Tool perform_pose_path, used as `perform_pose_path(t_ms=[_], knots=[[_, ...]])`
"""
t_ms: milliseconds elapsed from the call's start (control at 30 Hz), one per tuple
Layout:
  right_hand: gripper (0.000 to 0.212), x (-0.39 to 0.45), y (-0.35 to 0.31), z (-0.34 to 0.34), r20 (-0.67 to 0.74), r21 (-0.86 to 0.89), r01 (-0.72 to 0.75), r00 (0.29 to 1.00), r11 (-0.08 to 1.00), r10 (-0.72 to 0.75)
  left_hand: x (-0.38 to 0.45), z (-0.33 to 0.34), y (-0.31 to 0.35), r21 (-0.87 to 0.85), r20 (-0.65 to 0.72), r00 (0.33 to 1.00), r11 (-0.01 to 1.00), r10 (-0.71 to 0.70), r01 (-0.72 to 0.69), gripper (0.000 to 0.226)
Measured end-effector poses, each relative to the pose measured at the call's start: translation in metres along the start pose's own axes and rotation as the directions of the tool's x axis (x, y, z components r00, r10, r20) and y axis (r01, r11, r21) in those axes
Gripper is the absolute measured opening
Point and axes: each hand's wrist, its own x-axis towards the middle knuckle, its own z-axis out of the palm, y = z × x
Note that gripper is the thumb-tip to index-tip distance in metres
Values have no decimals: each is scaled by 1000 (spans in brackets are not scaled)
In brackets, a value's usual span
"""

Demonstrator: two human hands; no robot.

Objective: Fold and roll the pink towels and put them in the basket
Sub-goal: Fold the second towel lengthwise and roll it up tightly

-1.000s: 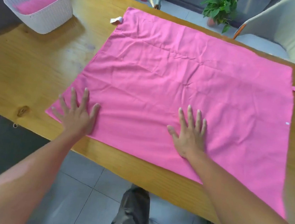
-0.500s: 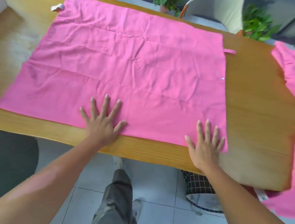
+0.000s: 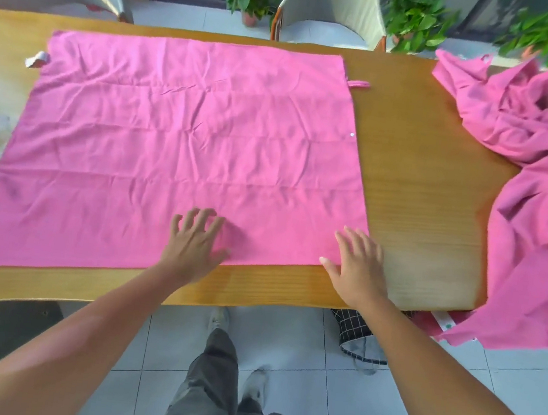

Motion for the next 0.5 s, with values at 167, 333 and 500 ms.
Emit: perform_pose_path(t_ms=[167, 333, 500], knots=[[41, -7, -30, -3, -32, -87, 365, 929, 927, -368, -17, -1, -11, 112, -6, 981, 975, 195, -193, 51], [50, -4, -65, -5, -86, -241, 406, 896, 881, -436, -43, -2, -32, 203, 0, 972, 952, 233, -228, 37], [63, -7, -69, -2, 61, -324, 374, 925, 869, -376, -62, -1, -59, 194, -53, 990, 974, 127, -115, 50]])
